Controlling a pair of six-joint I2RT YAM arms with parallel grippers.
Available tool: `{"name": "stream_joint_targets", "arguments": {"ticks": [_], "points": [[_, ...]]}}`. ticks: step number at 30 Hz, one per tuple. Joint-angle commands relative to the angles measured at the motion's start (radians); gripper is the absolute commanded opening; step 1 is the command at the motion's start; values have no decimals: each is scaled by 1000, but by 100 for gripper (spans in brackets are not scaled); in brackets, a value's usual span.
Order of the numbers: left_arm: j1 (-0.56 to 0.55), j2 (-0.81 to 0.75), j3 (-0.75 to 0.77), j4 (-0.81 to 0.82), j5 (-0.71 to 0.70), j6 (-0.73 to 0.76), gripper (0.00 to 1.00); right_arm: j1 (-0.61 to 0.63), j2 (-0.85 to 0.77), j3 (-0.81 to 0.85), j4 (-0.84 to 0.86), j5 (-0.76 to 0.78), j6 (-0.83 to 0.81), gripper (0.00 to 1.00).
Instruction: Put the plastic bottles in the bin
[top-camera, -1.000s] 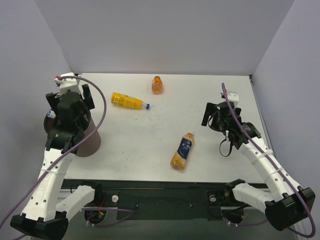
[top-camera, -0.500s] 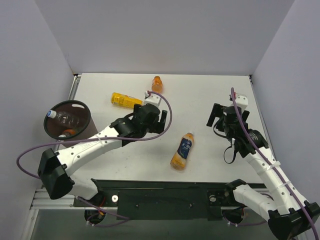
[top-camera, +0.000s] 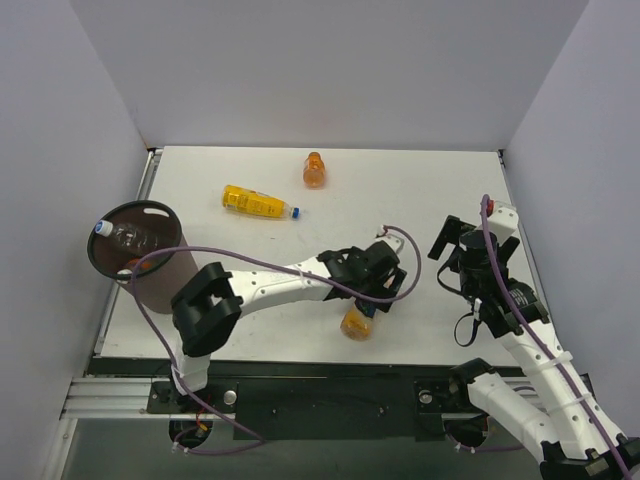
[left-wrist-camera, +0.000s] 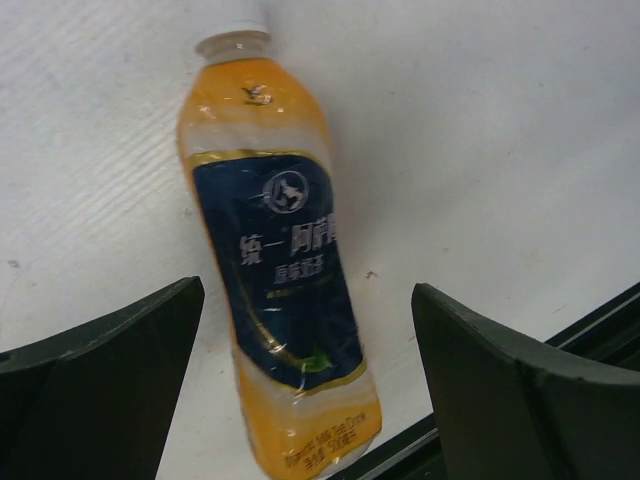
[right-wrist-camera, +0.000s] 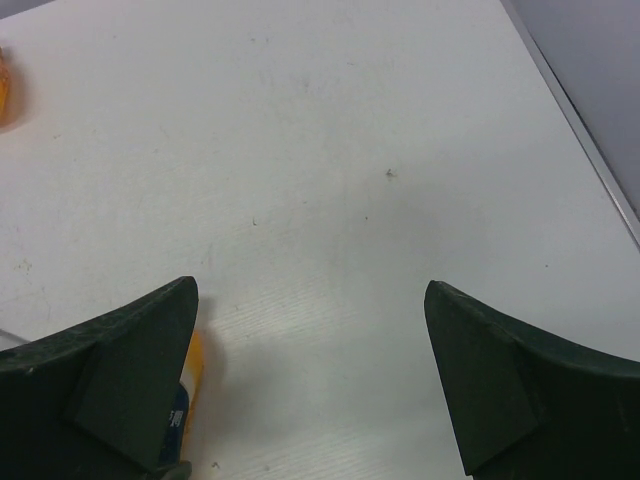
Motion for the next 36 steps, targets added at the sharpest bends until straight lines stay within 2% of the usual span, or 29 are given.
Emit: {"name": "stream_joint_targets", "arguments": {"ticks": [1, 4, 7, 9, 10, 11, 12, 14, 18, 23, 25, 28, 31, 36], "points": [[-52, 105, 129, -78, -117, 61, 97, -9, -37, -25, 26, 65, 14, 90], [-57, 179, 181, -171, -171, 88, 97, -9, -43, -31, 22, 59, 14, 90], [-59, 231, 205, -199, -191, 94, 97, -10, -40, -34, 19, 49, 17, 90], [-59, 230, 202, -202, -185, 97, 83, -10, -42, -32, 19, 49, 27, 90], [-59, 216, 200, -202, -188, 97, 72, -10, -43, -32, 19, 51, 32, 90], [-59, 202, 197, -201, -204, 94, 68, -10, -43, -32, 22, 51, 35, 90], [-59, 173, 188, -195, -225, 94, 60, -10, -43, -34, 26, 49, 37, 90], [-57, 115, 185, -198, -268, 109, 56, -10, -39, -31, 26, 43, 35, 90], [-28, -23, 203, -237, -365, 158, 55, -10, -25, -26, 35, 26, 40, 90], [142, -252, 240, -279, -343, 247, 55, -10, -32, -35, 55, 22, 46, 90], [240, -391, 251, -267, -348, 296, 54, -10, -34, -34, 55, 23, 41, 90], [445, -534, 234, -216, -322, 341, 54, -10, -33, -34, 55, 25, 34, 90], [572, -696, 115, -89, -325, 411, 60, -10, -22, -38, 63, 23, 33, 90], [774, -866, -59, 64, -322, 434, 64, -12, 12, -34, 85, -7, 38, 90]]}}
